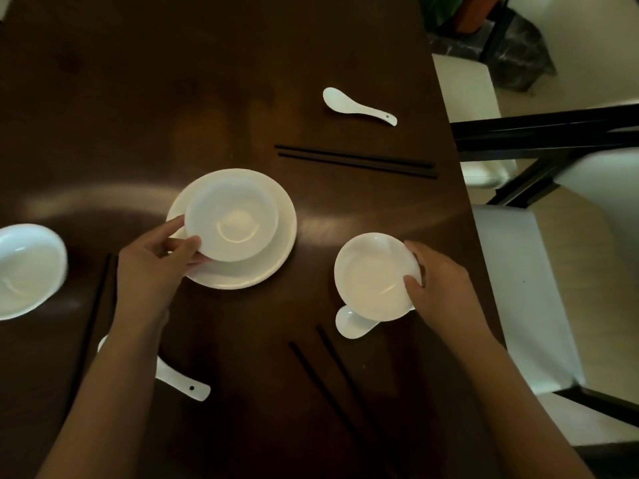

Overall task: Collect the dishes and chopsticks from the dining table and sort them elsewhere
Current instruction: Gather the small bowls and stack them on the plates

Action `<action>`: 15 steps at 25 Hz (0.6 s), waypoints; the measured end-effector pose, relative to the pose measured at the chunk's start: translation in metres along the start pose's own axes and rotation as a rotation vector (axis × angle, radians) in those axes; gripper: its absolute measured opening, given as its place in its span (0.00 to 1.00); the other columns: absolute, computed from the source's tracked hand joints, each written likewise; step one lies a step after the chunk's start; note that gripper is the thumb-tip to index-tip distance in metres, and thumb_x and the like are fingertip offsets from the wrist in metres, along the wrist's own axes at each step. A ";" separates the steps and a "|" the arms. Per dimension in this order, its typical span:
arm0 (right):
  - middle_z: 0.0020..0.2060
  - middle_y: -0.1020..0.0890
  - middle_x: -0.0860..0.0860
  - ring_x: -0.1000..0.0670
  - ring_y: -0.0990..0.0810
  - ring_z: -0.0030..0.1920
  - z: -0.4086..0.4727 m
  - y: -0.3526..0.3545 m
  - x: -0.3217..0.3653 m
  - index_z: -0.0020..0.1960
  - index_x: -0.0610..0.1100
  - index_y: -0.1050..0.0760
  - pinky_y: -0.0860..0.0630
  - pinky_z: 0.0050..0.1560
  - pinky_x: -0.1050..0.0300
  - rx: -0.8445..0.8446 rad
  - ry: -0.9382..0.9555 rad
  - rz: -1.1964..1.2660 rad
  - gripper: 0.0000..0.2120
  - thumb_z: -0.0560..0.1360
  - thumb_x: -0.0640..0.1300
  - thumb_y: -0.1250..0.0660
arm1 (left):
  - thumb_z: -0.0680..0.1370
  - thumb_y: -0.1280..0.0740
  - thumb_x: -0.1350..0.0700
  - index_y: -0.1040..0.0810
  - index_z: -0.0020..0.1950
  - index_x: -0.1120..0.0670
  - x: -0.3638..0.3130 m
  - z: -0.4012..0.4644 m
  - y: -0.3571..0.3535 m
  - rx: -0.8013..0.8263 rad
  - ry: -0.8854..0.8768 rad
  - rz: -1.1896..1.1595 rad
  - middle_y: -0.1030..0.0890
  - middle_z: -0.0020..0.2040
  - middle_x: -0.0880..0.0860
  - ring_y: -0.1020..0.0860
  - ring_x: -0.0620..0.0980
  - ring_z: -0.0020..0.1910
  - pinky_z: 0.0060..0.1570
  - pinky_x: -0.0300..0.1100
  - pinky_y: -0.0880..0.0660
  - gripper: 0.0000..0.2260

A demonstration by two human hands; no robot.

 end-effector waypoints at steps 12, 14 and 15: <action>0.47 0.24 0.61 0.59 0.23 0.46 0.041 0.027 0.089 0.59 0.54 0.27 0.23 0.29 0.69 0.070 0.071 0.547 0.19 0.72 0.37 0.33 | 0.75 0.33 0.62 0.25 0.58 0.44 0.003 0.005 0.000 -0.011 0.038 -0.031 0.19 0.38 0.53 0.19 0.54 0.43 0.55 0.56 0.23 0.16; 0.44 0.24 0.62 0.61 0.24 0.44 0.052 0.013 0.117 0.58 0.54 0.25 0.26 0.26 0.73 0.088 0.095 0.592 0.18 0.72 0.36 0.33 | 0.76 0.35 0.59 0.21 0.52 0.41 0.001 0.004 -0.001 -0.020 0.053 -0.059 0.17 0.36 0.51 0.18 0.51 0.40 0.48 0.49 0.20 0.13; 0.43 0.24 0.62 0.61 0.24 0.43 0.056 0.004 0.130 0.58 0.53 0.25 0.27 0.25 0.73 0.103 0.096 0.605 0.18 0.72 0.36 0.33 | 0.77 0.37 0.56 0.19 0.47 0.40 -0.001 0.003 -0.002 -0.030 0.077 -0.087 0.16 0.34 0.48 0.17 0.48 0.38 0.42 0.45 0.20 0.11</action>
Point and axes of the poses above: each hand's wrist, its own z-axis towards the middle knuckle, its own y-axis out of the back of the hand, x = y × z, the point moved 1 cm from there along z, towards the middle knuckle
